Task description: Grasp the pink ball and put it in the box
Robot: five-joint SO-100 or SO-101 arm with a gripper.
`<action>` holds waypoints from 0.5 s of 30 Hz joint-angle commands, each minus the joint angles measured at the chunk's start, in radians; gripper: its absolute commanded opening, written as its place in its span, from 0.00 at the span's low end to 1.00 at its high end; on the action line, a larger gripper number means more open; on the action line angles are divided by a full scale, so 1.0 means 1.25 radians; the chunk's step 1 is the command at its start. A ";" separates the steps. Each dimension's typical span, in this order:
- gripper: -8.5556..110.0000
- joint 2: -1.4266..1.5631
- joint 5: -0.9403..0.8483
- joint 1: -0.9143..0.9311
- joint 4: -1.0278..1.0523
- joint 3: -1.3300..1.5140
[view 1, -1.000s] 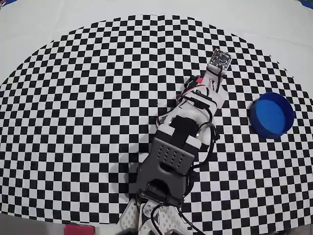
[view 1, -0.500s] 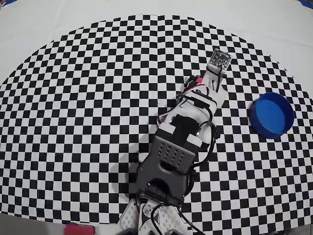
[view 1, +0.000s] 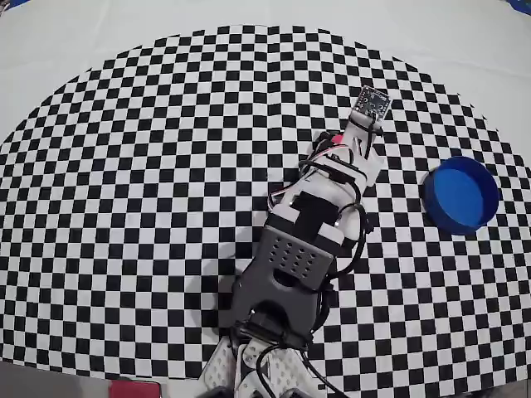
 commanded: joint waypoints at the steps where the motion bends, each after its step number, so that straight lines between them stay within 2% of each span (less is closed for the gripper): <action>1: 0.32 0.004 0.005 -0.005 0.002 -0.055; 15: 0.32 -0.002 0.005 -0.010 0.002 -0.058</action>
